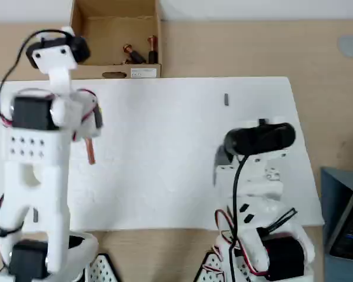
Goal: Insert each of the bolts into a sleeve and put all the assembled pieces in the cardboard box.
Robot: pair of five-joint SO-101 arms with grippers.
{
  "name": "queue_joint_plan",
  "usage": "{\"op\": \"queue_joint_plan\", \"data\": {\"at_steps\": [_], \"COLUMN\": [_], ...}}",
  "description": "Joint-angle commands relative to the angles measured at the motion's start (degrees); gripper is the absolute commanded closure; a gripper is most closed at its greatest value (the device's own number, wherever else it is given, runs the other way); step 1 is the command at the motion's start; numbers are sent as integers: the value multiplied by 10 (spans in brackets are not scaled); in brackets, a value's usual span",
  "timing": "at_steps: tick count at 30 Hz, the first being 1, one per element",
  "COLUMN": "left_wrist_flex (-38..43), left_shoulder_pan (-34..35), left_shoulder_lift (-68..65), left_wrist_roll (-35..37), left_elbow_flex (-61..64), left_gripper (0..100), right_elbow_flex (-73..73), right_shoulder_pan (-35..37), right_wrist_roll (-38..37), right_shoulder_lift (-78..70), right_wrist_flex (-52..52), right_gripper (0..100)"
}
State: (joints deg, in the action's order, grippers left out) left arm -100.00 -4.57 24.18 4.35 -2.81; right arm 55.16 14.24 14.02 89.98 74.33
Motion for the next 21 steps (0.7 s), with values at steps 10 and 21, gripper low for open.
{"op": "queue_joint_plan", "data": {"at_steps": [10, 21], "left_wrist_flex": [157, 265], "left_shoulder_pan": [-50, -54], "left_shoulder_lift": [380, 658], "left_wrist_roll": [34, 139], "left_elbow_flex": [331, 469], "left_gripper": [998, 998], "right_elbow_flex": [7, 43], "right_shoulder_pan": [56, 160], "right_wrist_roll": [0, 0], "right_shoulder_lift": [8, 11], "right_wrist_flex": [-29, -32], "right_gripper": [989, 989]}}
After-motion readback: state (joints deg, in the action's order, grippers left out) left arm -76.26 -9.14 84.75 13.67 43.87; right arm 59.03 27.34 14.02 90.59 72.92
